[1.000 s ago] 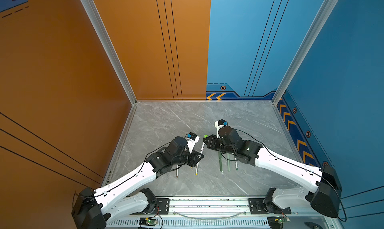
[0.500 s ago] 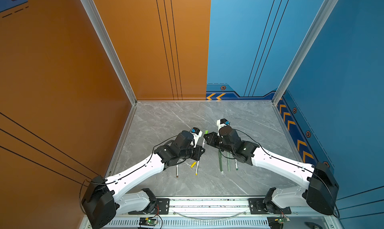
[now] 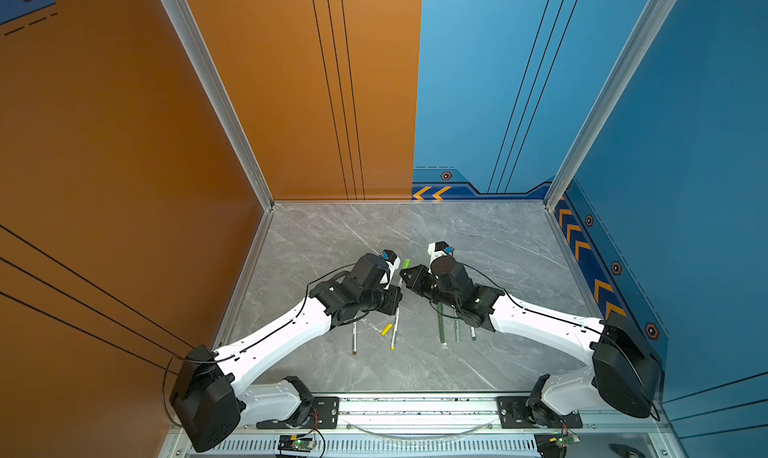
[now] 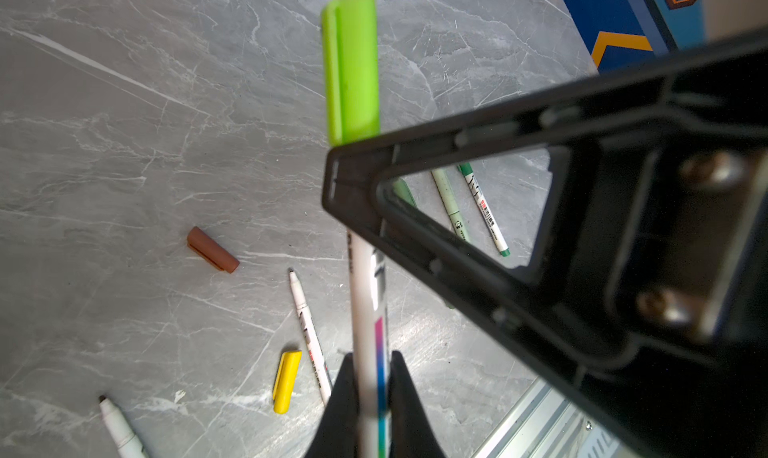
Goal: Insert the pens into the pen caps
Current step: 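Lower the lime green cap onto the marker tip and press down, then take the capped white marker with the right gripper while the left gripper opens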
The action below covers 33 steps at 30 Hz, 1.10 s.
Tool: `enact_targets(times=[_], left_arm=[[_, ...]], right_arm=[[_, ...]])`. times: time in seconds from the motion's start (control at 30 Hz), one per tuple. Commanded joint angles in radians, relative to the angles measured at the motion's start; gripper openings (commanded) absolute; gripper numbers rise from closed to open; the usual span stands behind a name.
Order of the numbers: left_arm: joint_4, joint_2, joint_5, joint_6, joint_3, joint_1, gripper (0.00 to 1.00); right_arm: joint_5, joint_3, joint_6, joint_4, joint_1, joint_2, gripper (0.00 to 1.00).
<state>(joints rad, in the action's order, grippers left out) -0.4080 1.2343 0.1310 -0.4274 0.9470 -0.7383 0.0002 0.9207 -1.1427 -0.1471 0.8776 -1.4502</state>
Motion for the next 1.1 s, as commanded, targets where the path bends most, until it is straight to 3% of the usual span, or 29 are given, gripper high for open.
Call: enact_targets(times=[0.0,0.23,0.4,0.57,0.83,1.07], left_arm=[[0.704,-0.067,0.092,0.052,0.090,-0.018,0.00],[0.696,-0.152,0.162,-0.057,-0.170,-0.031,0.00],[0.697,-0.219,0.139,-0.116,-0.337,-0.069,0.00],[0.694,-0.260,0.108,-0.132,-0.376,-0.081,0.00],[0.684,-0.224,0.058,-0.160,-0.342,-0.080,0.00],[0.685,-0.204,0.002,-0.204,-0.352,-0.087,0.00]], right_arm=[[-0.326,-0.043,0.023,0.200,0.071,-0.029,0.00],[-0.275,0.099,0.180,0.331,-0.025,0.069,0.02],[-0.275,0.171,0.260,0.389,-0.092,0.120,0.29],[-0.287,0.208,0.303,0.433,-0.101,0.120,0.40],[-0.218,0.189,0.318,0.438,-0.047,0.146,0.39],[-0.186,0.157,0.312,0.421,-0.040,0.178,0.22]])
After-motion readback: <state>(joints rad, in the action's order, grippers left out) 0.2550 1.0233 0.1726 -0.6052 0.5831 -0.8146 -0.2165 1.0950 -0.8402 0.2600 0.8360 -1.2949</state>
